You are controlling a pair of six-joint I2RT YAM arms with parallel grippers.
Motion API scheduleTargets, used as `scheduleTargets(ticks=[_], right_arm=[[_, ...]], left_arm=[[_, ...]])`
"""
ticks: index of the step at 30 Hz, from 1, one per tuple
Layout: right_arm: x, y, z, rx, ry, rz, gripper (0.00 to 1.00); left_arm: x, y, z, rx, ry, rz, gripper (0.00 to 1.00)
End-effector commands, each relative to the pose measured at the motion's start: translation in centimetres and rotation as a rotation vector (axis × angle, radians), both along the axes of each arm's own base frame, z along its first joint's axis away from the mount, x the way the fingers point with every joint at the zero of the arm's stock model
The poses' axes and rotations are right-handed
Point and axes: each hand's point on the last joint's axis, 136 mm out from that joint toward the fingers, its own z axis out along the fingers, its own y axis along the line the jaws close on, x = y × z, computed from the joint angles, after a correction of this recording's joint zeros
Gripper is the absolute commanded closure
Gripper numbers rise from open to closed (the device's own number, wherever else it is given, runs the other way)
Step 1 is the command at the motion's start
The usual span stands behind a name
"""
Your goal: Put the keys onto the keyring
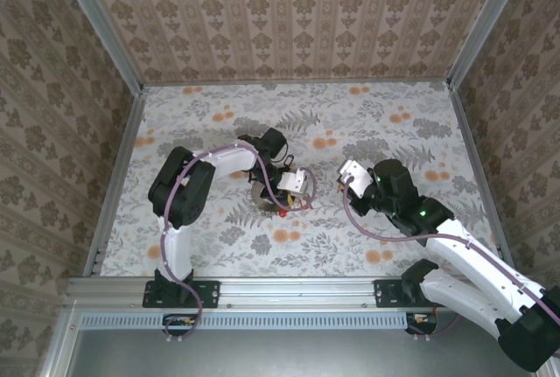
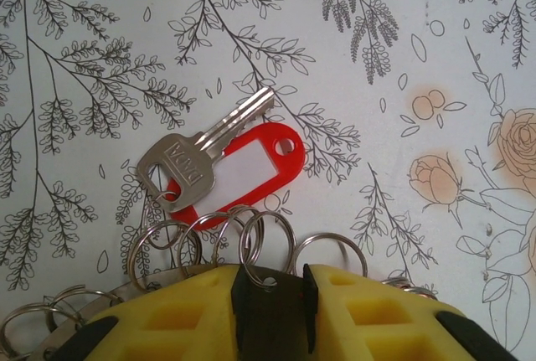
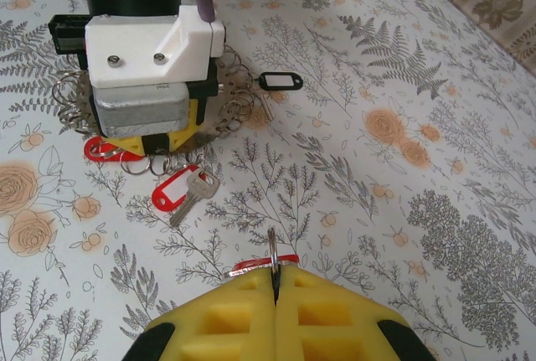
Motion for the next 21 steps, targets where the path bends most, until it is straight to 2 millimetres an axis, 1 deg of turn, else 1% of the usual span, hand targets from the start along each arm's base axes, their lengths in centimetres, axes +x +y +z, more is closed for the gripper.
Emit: scheduleTargets(ticks=[1, 6, 11, 15, 21], right_arm=[[0.11, -0.18, 0.61, 0.008, -0.025, -0.008, 1.0], [0.1, -0.15, 0.72, 0.009, -0.028, -0.007, 1.0], [0.11, -0.2, 0.63, 0.008, -0.028, -0.008, 1.0], [0.17, -0.13, 0.67, 0.009, -0.028, -0.006, 1.0], [0.16, -0.14, 0.62, 0.007, -0.028, -0.005, 1.0]], left_arm=[[-0.23, 0.2, -1.1, 0.061, 0.027, 0.011, 0.71], [-0.23, -0.07, -1.24, 0.064, 0.019, 0.015, 0.72], [-0.82, -0.18, -1.72, 0.086, 0.013, 0.008, 0.72], [-0.45, -0.36, -1.53, 0.082, 0.024, 0.04, 0.72], [-0.21, -0.73, -1.84, 0.109, 0.028, 0.064, 0.72]])
